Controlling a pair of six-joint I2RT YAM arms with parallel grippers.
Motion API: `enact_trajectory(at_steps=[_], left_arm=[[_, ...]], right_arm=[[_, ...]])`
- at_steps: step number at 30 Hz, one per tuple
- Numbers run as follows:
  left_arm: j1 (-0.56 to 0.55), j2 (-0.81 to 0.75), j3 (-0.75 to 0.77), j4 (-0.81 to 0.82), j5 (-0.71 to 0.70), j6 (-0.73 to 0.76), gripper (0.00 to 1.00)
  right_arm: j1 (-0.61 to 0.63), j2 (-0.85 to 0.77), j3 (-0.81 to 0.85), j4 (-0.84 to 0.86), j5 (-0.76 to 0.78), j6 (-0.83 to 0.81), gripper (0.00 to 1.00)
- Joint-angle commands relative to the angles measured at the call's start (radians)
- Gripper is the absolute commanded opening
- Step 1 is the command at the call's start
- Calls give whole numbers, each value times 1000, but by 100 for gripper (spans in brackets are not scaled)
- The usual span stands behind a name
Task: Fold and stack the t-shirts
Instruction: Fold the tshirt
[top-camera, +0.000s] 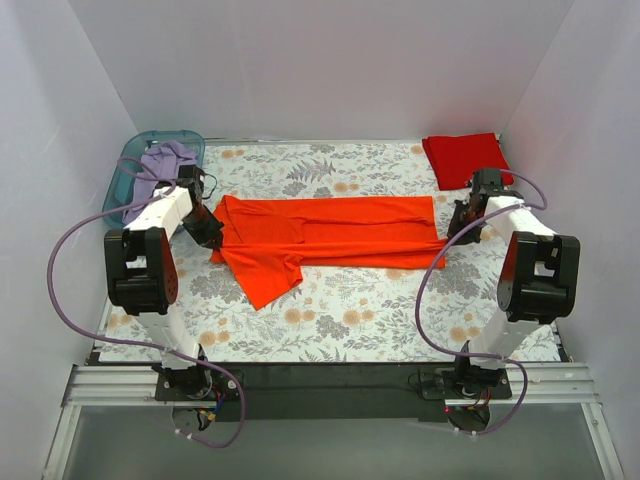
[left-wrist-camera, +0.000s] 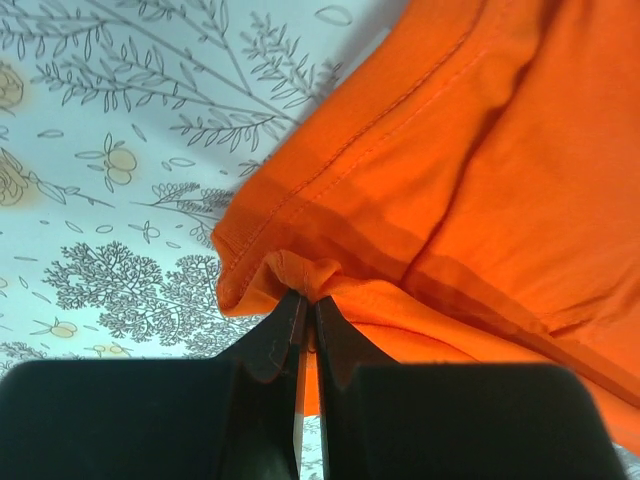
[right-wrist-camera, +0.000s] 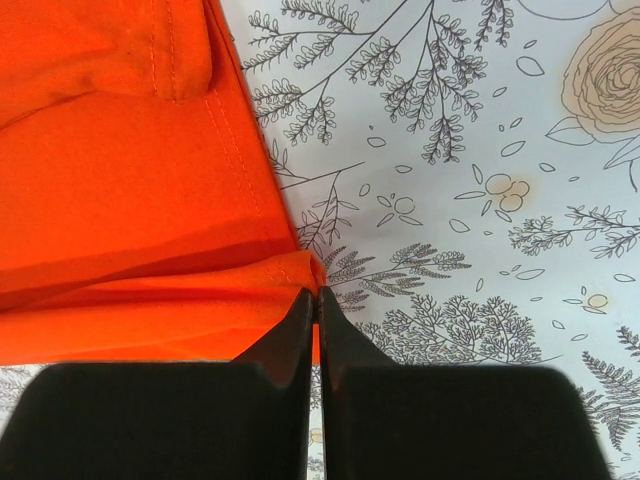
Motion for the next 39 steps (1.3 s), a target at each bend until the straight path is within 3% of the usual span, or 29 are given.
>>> enact_trajectory(at_steps=[1,7,13,19,25,28,34,37,39], left_arm=[[10,6,47,4,-62,29,0],[7,25,58,-2,-82,41,1],[1,50,75,-5,-97,49,12],[-13,26,111,-13,-96,46,32],[-54,-65,102,-30,-116,44,64],[-56,-151,30,-21,-111,31,74],[-56,-327,-184,53,-80,0,74],[-56,-379,-290,113,-45,-25,72],[-51,-392,-332,165,-7,-48,71]], right_arm=[[-1,6,60,37,47,-19,1],[2,28,71,42,47,-19,3],[15,52,81,48,46,-19,8],[31,31,88,43,35,-11,29],[34,-72,40,45,24,1,34],[32,-138,-30,60,-2,18,36],[-10,-265,-245,179,-121,104,43],[-34,-333,-355,255,-189,191,54],[-40,-356,-397,311,-223,241,55]])
